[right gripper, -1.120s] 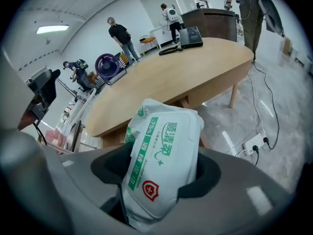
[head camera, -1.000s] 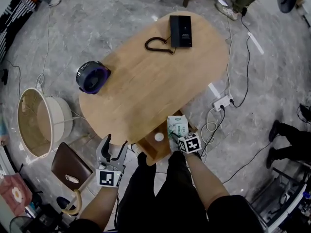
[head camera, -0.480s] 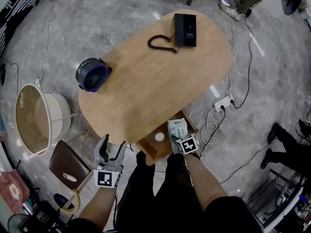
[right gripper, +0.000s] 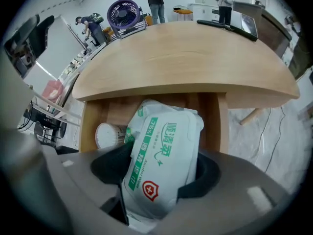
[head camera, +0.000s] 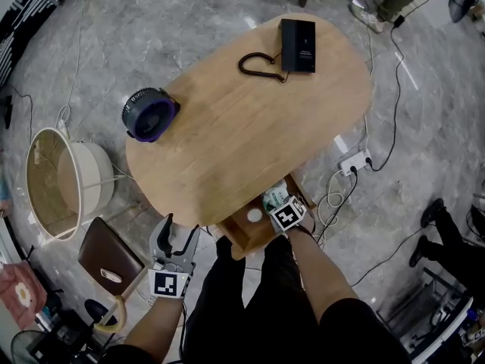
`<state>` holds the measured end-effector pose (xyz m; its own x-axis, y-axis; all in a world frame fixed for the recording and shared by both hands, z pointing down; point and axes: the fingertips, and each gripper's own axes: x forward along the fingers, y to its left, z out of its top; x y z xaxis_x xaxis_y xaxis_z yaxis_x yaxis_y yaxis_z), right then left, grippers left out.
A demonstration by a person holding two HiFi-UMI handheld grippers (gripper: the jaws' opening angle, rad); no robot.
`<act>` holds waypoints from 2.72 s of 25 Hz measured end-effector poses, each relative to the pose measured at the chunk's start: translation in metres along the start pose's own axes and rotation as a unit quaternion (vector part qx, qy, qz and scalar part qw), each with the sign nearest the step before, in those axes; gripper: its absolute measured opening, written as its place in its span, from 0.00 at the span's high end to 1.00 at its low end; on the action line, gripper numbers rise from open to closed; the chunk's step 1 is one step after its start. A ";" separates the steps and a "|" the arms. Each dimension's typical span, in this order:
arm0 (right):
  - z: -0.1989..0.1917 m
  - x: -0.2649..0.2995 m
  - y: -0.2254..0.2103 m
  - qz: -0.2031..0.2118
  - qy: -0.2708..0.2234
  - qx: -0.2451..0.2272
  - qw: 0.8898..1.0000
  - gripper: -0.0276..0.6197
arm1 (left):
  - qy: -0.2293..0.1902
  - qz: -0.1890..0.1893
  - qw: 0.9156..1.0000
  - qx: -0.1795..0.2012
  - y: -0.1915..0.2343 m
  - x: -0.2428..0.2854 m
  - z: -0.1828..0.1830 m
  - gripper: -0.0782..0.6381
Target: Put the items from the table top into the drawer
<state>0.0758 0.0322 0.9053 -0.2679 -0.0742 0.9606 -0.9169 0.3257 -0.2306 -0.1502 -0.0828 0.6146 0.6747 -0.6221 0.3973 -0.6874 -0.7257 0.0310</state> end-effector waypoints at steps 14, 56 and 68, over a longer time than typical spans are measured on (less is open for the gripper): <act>-0.001 0.029 -0.009 -0.005 0.021 -0.022 1.000 0.48 | -0.011 0.020 1.000 -0.016 0.012 -0.014 -0.008 0.49; -0.003 -0.092 0.025 -0.031 -0.113 -0.055 0.992 0.24 | 0.001 -0.064 0.991 0.117 -0.061 0.008 0.010 0.49; 0.019 -0.219 0.056 -0.011 -0.193 -0.056 0.980 0.25 | 0.039 -0.072 0.993 0.087 -0.089 -0.005 0.039 0.49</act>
<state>0.0775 0.0483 0.6787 -0.3592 -0.4256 0.8306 -0.8918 0.4188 -0.1711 -0.0820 -0.0260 0.5741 0.7351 -0.4889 0.4696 -0.5244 -0.8491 -0.0630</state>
